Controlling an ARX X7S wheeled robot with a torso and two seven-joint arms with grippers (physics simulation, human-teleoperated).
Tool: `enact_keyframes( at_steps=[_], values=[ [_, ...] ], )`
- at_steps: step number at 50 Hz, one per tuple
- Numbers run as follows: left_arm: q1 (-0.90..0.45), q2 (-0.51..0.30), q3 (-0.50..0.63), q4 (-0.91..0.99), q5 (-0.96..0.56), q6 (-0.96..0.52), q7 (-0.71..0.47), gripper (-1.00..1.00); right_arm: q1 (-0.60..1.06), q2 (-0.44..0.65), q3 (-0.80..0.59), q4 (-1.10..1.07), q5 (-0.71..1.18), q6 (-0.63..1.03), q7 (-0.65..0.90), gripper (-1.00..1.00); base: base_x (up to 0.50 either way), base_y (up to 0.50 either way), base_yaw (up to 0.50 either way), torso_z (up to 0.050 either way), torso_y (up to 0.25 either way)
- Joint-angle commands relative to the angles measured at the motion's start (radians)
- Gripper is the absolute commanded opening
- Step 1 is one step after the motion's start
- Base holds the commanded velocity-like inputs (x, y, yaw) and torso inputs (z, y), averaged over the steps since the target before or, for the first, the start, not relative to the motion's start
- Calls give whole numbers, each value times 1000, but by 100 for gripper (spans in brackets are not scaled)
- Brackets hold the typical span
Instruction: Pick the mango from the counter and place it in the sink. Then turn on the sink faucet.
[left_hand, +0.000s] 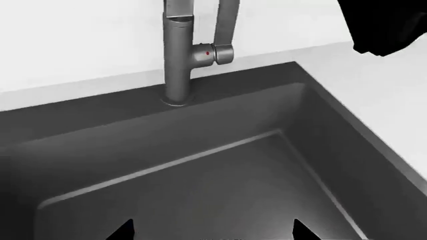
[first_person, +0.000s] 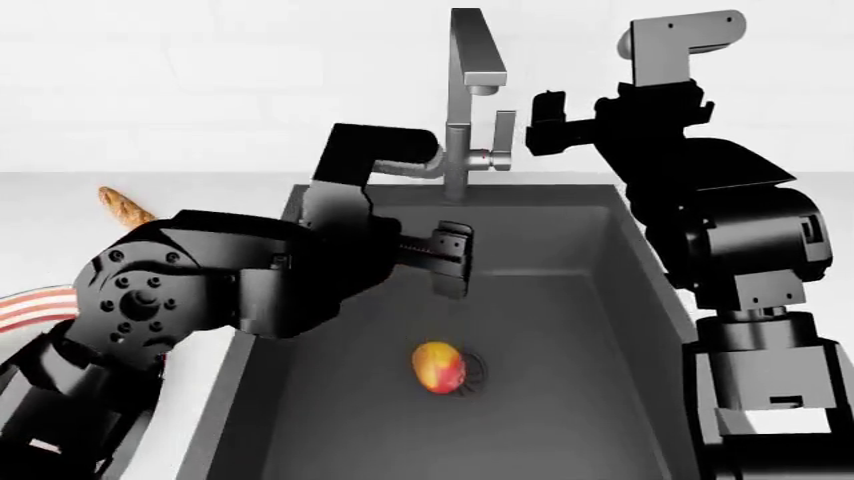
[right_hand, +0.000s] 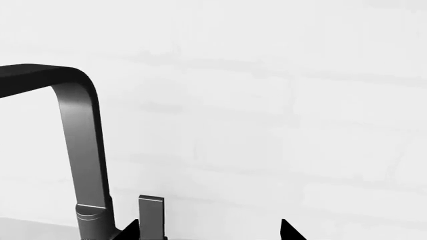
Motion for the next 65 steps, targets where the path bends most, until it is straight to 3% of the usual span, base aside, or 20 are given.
enact_keyframes(
  at_steps=[1, 7, 12, 15, 19, 23, 32, 65],
  values=[
    [-31, -53, -82, 53, 101, 118, 37, 100, 2, 3, -13, -5, 0, 2, -4, 100, 0, 0, 0, 0, 0],
    [-56, -58, -111, 35, 163, 182, 36, 100, -21, 6, -15, -55, 9, 25, 3, 100, 0, 0, 0, 0, 0],
    [-73, -60, -114, 18, 305, 281, 52, 100, -60, 13, -8, -132, 35, 64, 4, 100, 0, 0, 0, 0, 0],
    [-72, -73, -97, 29, 379, 332, 127, 100, -77, 17, 0, -170, 49, 84, 9, 100, 0, 0, 0, 0, 0],
    [-94, -67, -94, -32, 405, 339, 131, 100, -78, 16, 4, -185, 57, 90, 11, 100, 0, 0, 0, 0, 0],
    [-117, -78, -43, -44, 528, 380, 154, 100, -81, 13, 0, -198, 62, 99, 11, 100, 0, 0, 0, 0, 0],
    [-115, -79, -32, -134, 580, 439, 236, 100, -71, 2, -9, -173, 62, 81, 6, 100, 0, 0, 0, 0, 0],
    [-127, -123, -12, -208, 691, 526, 299, 100, 21, -98, -36, 194, 20, -149, -30, 100, 0, 0, 0, 0, 0]
  ],
)
